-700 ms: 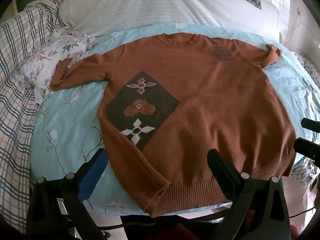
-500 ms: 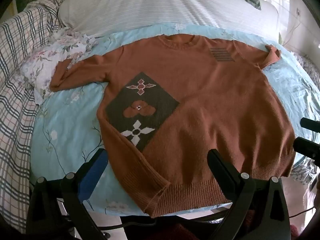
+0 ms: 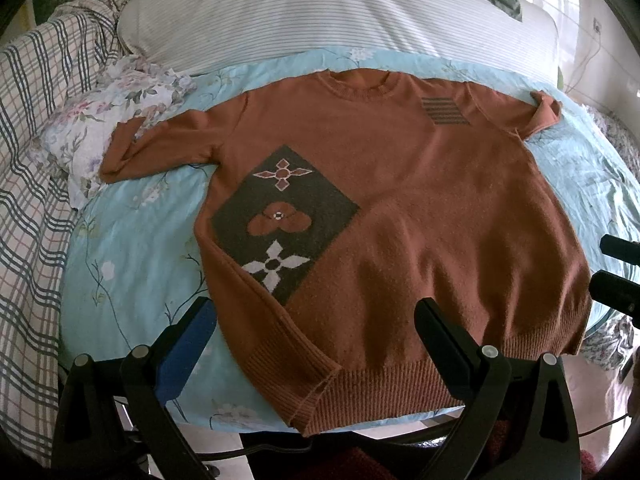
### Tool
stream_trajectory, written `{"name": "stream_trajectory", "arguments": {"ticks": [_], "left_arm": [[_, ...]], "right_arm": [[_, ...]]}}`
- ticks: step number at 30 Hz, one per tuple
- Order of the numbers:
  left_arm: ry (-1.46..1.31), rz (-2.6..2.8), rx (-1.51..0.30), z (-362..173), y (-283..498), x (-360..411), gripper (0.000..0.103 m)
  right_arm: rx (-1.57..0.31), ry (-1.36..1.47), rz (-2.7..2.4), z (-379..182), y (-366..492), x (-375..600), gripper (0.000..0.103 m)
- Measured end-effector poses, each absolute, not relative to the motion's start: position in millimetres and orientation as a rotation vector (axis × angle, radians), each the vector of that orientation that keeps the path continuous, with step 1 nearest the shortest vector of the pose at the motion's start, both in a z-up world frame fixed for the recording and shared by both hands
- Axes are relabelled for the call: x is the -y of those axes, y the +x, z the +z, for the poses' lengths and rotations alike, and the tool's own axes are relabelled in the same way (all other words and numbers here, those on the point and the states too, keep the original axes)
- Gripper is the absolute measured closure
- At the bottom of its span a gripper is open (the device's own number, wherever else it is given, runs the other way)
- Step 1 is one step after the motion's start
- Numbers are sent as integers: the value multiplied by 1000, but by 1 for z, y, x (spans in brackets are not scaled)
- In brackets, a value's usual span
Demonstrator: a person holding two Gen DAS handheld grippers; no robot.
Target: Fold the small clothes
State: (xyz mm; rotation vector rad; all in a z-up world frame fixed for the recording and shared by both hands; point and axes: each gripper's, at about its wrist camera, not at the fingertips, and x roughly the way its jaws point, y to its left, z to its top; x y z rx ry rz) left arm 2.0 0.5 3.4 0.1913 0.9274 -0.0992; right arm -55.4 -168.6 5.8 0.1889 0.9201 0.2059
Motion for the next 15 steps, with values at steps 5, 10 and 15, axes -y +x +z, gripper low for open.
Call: {"name": "stream_trajectory", "arguments": {"ticks": [5, 10, 15], "left_arm": [[190, -96, -927, 4, 3, -2, 3], [194, -94, -924, 3, 3, -1, 3], [194, -96, -925, 2, 3, -1, 3]], "right_arm": [[-910, 195, 210, 7, -56, 168, 0], [-894, 206, 218, 6, -56, 167, 0], [-885, 212, 221, 5, -56, 168, 0]]}}
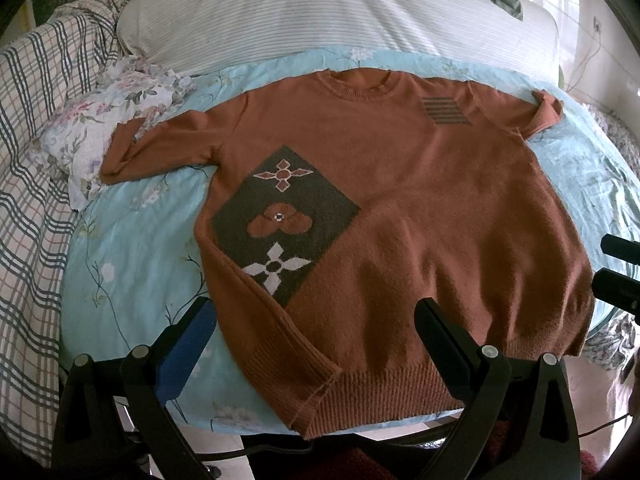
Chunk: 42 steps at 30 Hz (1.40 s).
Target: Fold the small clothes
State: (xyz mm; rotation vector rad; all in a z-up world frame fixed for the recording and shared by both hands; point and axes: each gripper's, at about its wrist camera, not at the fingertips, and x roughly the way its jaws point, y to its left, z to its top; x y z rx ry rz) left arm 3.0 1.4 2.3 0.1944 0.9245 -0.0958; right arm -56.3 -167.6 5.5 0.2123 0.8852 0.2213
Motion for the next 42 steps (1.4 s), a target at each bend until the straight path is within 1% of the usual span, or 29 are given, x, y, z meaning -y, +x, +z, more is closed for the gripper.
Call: {"name": "stream_trajectory", "arguments": {"ticks": [5, 6, 9, 13, 15, 22, 27, 34, 42], "left_arm": [[191, -95, -919, 2, 3, -1, 3], [193, -98, -946, -1, 7, -1, 3], [193, -99, -951, -3, 9, -2, 3], [193, -104, -957, -5, 11, -3, 3], [189, -109, -989, -9, 14, 0, 3], [177, -128, -986, -13, 21, -4, 3], [163, -129, -979, -21, 29, -1, 3], [128, -141, -999, -25, 45, 3, 3], [162, -134, -1046, -36, 67, 12, 3]], "right_arm": [[-907, 219, 214, 4, -54, 166, 0], [-909, 222, 216, 4, -54, 166, 0], [-891, 204, 209, 4, -55, 166, 0], [-922, 198, 202, 1, -53, 163, 0], [-935, 212, 206, 0, -52, 162, 0], [-932, 221, 180, -3, -48, 169, 0], [-836, 191, 147, -3, -43, 188, 0], [-842, 274, 127, -7, -30, 219, 0], [-793, 403, 17, -4, -2, 304, 0]]}}
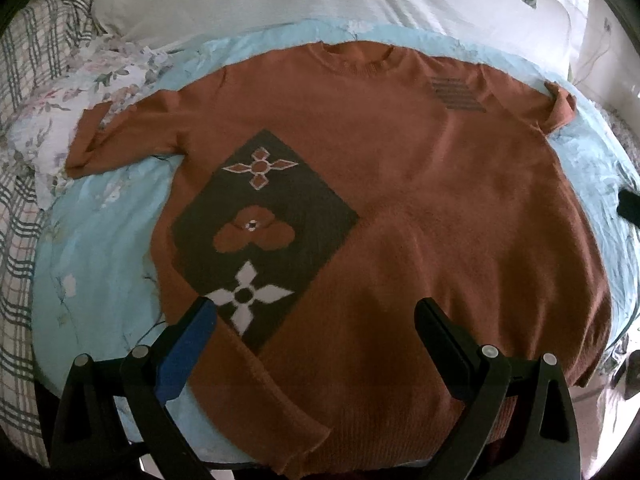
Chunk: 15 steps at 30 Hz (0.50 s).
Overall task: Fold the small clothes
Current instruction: 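Grasp the sweater sleeve cuff with the right gripper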
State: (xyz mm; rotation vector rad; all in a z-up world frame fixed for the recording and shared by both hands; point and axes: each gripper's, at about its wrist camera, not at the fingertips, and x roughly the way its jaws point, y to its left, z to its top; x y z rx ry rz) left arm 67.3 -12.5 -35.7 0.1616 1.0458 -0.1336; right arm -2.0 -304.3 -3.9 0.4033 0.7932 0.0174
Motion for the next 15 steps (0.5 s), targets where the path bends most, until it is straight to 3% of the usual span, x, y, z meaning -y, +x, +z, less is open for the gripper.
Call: {"name": "stream_trajectory", "arguments": {"ticks": [8, 10, 12, 15], "left_arm": [[168, -158, -1066, -41, 87, 32, 3], [166, -158, -1071, -42, 93, 35, 3], [172, -157, -1085, -44, 98, 40, 3], [179, -160, -1096, -47, 106, 47, 3]], "right_arm": [[-696, 507, -124, 25, 51, 425, 3], [-672, 540, -170, 30, 68, 462, 13], [-672, 551, -259, 31, 86, 495, 31], [-665, 583, -343, 24, 117, 535, 39]]}}
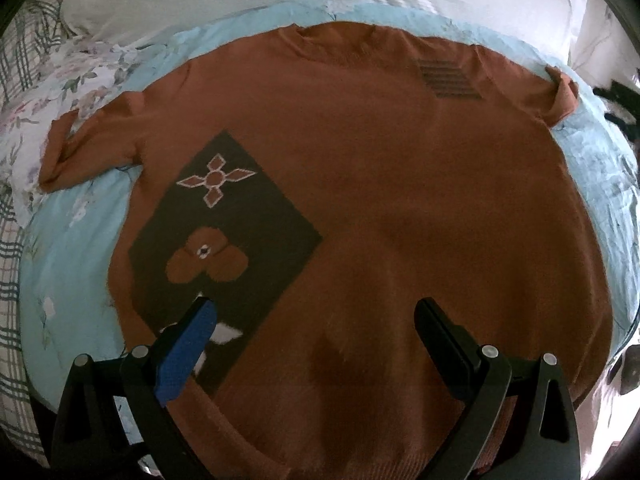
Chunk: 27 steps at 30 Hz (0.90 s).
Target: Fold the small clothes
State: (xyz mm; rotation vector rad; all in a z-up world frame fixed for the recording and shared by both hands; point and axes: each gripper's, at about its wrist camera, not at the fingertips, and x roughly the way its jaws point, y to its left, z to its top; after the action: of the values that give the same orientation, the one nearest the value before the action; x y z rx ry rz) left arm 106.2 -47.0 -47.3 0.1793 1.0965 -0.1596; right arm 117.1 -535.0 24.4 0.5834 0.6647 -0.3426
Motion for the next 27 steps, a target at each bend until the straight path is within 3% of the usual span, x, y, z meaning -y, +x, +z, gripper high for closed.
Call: {"name": "stream_trajectory", "arguments": {"ticks": [6, 10, 11, 13, 14, 21, 27], "left_arm": [[208, -164, -1138, -57, 126, 62, 3], [217, -165, -1153, -62, 140, 70, 3], [216, -166, -1157, -63, 143, 71, 3], [212, -175, -1162, -64, 148, 75, 3], [213, -179, -1161, -63, 149, 76, 3], [187, -218, -1132, -61, 145, 72, 3], [138, -223, -1099, -56, 134, 54, 3]], "right_arm": [[-632, 691, -466, 9, 166, 620, 53], [-606, 768, -485, -10, 203, 638, 56], [-619, 720, -491, -10, 210, 645, 61], [-645, 703, -462, -12, 220, 652, 88], [-648, 698, -450, -11, 219, 651, 95], [-597, 631, -232, 43, 212, 597, 96], [-644, 651, 102, 68, 199, 475, 96]]}}
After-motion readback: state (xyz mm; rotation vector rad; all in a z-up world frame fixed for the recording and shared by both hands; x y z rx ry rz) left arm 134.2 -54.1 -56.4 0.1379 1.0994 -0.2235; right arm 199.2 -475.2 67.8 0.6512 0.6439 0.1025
